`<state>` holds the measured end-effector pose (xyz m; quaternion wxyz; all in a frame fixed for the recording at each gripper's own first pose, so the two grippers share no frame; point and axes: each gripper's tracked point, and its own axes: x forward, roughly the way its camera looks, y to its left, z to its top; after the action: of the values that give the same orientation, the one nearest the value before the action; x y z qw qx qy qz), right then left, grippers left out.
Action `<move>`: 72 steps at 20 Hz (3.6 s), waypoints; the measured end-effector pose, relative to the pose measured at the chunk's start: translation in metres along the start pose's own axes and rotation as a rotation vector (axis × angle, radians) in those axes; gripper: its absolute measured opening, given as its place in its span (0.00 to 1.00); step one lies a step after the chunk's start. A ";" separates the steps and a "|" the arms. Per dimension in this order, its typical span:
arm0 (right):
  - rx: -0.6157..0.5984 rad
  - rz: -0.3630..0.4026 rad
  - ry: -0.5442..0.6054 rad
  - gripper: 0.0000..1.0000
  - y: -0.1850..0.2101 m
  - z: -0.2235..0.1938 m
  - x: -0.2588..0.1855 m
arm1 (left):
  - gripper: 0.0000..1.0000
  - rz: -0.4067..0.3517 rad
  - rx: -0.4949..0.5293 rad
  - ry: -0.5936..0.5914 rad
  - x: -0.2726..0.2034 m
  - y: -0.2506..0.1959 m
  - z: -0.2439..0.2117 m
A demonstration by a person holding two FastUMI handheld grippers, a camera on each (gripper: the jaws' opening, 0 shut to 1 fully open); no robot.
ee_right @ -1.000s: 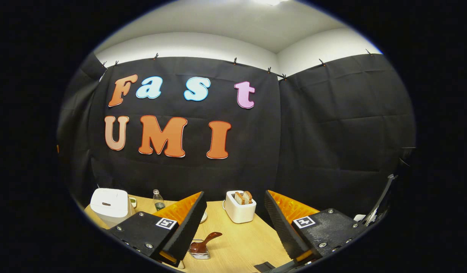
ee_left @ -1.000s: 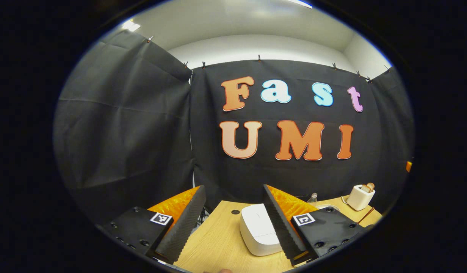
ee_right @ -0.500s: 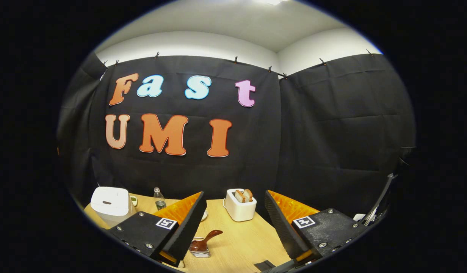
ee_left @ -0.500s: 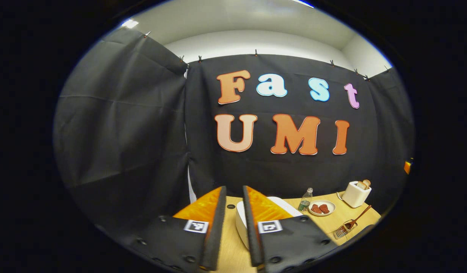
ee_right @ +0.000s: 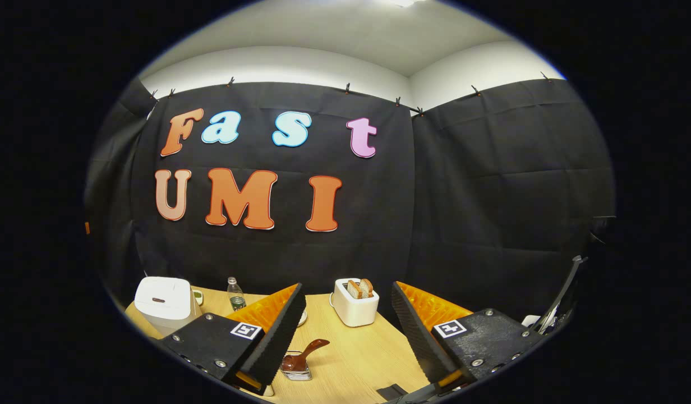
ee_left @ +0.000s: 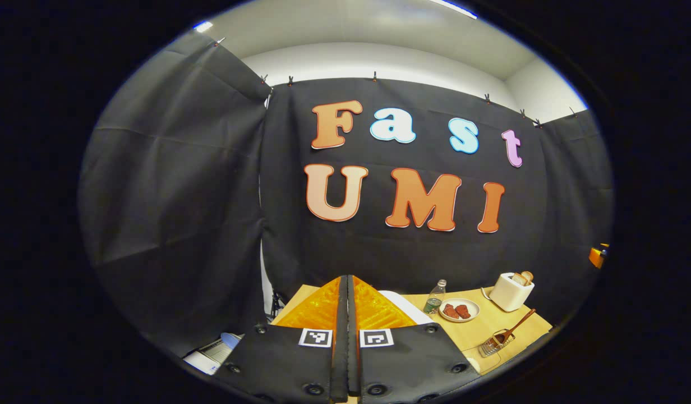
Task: Close the left gripper, press the button to open the rice cooker; take a wooden spoon from the chopstick holder with the right hand, scoop a spoonful of rice and pour it into the rice cooker, then put the wooden spoon back into the chopstick holder.
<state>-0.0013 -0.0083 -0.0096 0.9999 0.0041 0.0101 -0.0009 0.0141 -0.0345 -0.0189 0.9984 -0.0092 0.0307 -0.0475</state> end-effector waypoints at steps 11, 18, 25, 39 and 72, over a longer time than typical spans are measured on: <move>-0.021 0.023 0.040 0.96 0.007 -0.020 0.006 | 0.05 -0.125 0.011 0.127 0.098 -0.064 -0.074; -0.015 0.008 0.069 0.96 -0.004 -0.037 0.015 | 0.04 -0.200 0.053 0.253 0.156 -0.105 -0.146; -0.050 -0.017 0.106 0.96 -0.018 -0.051 0.024 | 0.04 -0.172 0.039 0.401 0.177 -0.111 -0.220; -0.088 0.015 0.137 0.96 -0.013 -0.065 0.029 | 0.05 -0.109 0.034 0.371 0.173 -0.106 -0.243; 0.048 0.135 0.180 0.96 0.034 -0.123 0.066 | 0.42 0.027 -0.006 0.015 0.052 -0.025 -0.014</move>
<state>0.0623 0.0271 -0.1336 0.9924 0.0289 0.0997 0.0664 0.0626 -0.0647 -0.0354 0.9986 -0.0115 0.0386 -0.0338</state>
